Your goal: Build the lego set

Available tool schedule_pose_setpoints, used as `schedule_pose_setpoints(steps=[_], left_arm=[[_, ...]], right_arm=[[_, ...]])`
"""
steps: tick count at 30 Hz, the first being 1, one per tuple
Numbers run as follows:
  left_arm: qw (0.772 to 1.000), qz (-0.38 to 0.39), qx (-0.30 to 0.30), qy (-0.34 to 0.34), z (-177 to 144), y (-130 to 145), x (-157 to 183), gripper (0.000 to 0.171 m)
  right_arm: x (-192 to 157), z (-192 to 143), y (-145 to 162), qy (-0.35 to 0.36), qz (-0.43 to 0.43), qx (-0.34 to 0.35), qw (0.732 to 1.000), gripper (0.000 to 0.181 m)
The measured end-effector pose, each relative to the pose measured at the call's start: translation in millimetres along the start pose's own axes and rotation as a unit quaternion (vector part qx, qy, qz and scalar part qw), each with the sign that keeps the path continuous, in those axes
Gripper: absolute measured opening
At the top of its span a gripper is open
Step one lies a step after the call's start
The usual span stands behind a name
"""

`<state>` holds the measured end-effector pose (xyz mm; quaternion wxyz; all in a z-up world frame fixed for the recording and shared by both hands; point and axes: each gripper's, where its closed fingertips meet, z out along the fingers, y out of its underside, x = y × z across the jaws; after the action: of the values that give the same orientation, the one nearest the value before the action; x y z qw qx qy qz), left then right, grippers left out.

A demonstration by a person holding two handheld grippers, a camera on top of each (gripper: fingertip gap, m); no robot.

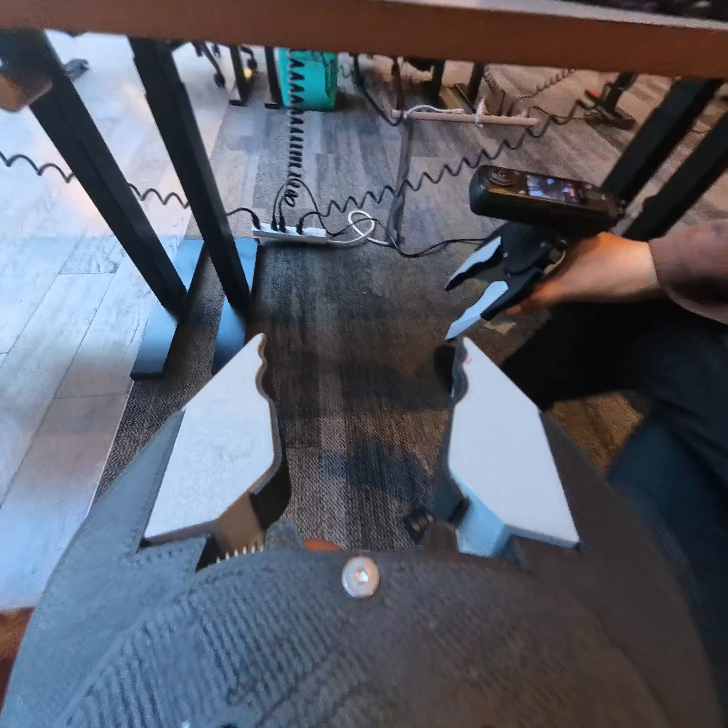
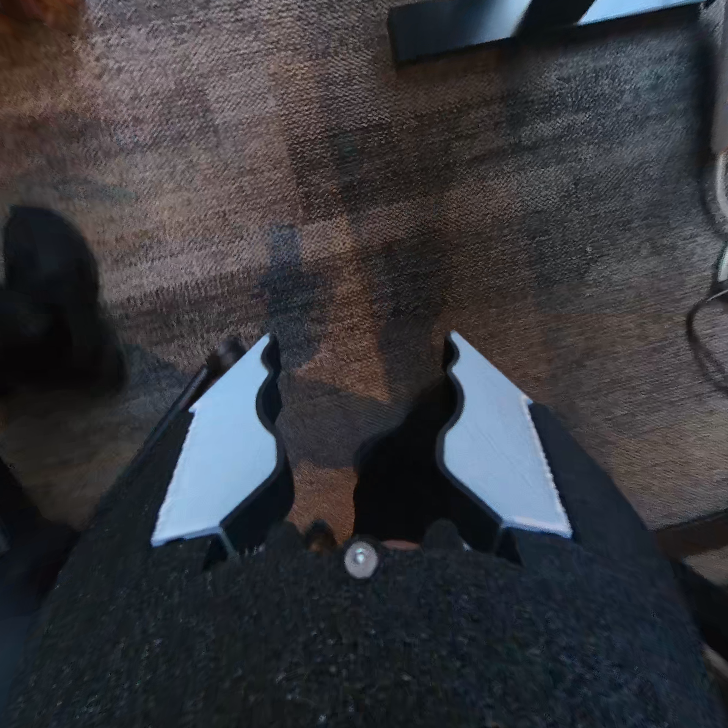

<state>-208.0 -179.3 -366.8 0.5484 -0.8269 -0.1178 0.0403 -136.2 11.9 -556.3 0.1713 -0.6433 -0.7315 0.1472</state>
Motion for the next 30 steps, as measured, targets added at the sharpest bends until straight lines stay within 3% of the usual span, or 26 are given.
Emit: schedule_pose_setpoints(steps=[2, 4, 7, 10, 13, 18, 24, 30], left_arm=[[1.0, -0.02, -0.004, 0.012, 39.0, 25.8, -28.4, 0.094], [0.998, -0.043, -0.034, 0.029, 82.6, 74.3, -57.5, 0.09], [0.993, -0.048, -0.092, 0.063, 142.3, 157.6, -90.0, 0.085], [0.983, 0.002, -0.16, 0.095, 177.9, 232.2, -108.9, 0.083], [0.972, -0.027, -0.191, 0.137, 193.4, 297.1, -106.6, 0.081], [0.948, -0.069, -0.25, 0.185, 198.3, 389.3, -82.6, 0.079], [0.923, -0.14, -0.272, 0.232, 200.0, 429.9, -54.1, 0.074], [0.915, -0.155, -0.269, 0.258, 214.3, 422.3, -46.3, 0.072]], right_arm=[[20.3, 43.9, -3.8, -0.031, 0.083, -0.018, 0.996, 0.08], [47.4, 103.2, -5.7, -0.049, 0.158, -0.046, 0.985, 0.083], [117.2, 206.8, 21.8, -0.005, 0.202, -0.114, 0.973, 0.074], [206.5, 285.7, 52.2, 0.044, 0.291, -0.129, 0.947, 0.071], [286.5, 332.3, 70.7, 0.074, 0.393, -0.088, 0.912, 0.063], [373.3, 384.0, 82.2, 0.098, 0.431, -0.056, 0.895, 0.04], [443.1, 431.1, 71.0, 0.117, 0.486, -0.035, 0.865, 0.016], [455.9, 464.2, 69.8, 0.102, 0.491, -0.067, 0.862, 0.013]])
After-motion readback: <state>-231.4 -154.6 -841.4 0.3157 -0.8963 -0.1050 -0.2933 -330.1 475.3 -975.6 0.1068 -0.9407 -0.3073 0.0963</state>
